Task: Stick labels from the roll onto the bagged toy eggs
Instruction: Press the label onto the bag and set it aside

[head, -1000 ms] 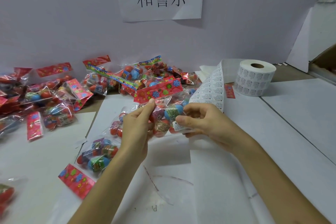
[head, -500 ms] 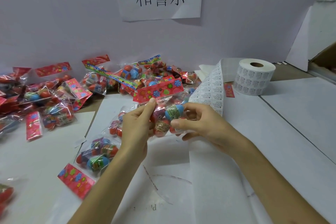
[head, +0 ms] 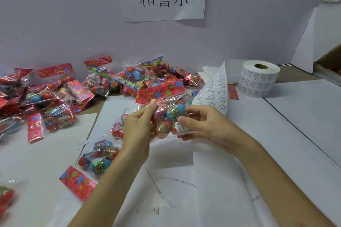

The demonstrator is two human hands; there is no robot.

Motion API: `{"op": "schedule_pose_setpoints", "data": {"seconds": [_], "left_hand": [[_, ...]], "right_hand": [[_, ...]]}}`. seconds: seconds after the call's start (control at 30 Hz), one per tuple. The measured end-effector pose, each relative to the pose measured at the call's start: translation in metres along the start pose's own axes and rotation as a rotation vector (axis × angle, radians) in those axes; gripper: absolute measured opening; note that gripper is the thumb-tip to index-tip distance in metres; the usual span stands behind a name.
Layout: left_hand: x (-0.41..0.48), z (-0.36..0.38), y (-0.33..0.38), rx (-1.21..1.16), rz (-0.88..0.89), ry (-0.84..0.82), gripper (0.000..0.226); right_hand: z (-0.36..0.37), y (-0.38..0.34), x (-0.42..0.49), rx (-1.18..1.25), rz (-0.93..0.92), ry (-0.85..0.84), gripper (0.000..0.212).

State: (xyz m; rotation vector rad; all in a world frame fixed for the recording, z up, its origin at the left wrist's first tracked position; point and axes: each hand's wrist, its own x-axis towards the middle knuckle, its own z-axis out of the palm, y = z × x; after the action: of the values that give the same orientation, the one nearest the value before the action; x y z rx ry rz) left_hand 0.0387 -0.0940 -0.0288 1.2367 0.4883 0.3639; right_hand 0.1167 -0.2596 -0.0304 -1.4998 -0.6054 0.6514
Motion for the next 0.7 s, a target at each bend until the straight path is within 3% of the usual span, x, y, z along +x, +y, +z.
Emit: {"op": "schedule_pose_setpoints", "data": {"seconds": [0.27,0.5,0.7], "left_hand": [[0.0041,-0.0031,-0.0021,-0.09,-0.116,-0.042,0.026],[0.0098,-0.0066,-0.0047,-0.114,-0.139,-0.054,0.029],[0.0045,-0.0037,-0.0072,0.073,-0.029,-0.113,0.035]], "right_hand": [[-0.003,-0.0016,0.0007,0.024,0.004,-0.022,0.044],[-0.0032,-0.0034,-0.0009,0.047,0.019,-0.053,0.025],[-0.0012,-0.0035,0.0034,0.005,-0.03,0.143,0.037]]}}
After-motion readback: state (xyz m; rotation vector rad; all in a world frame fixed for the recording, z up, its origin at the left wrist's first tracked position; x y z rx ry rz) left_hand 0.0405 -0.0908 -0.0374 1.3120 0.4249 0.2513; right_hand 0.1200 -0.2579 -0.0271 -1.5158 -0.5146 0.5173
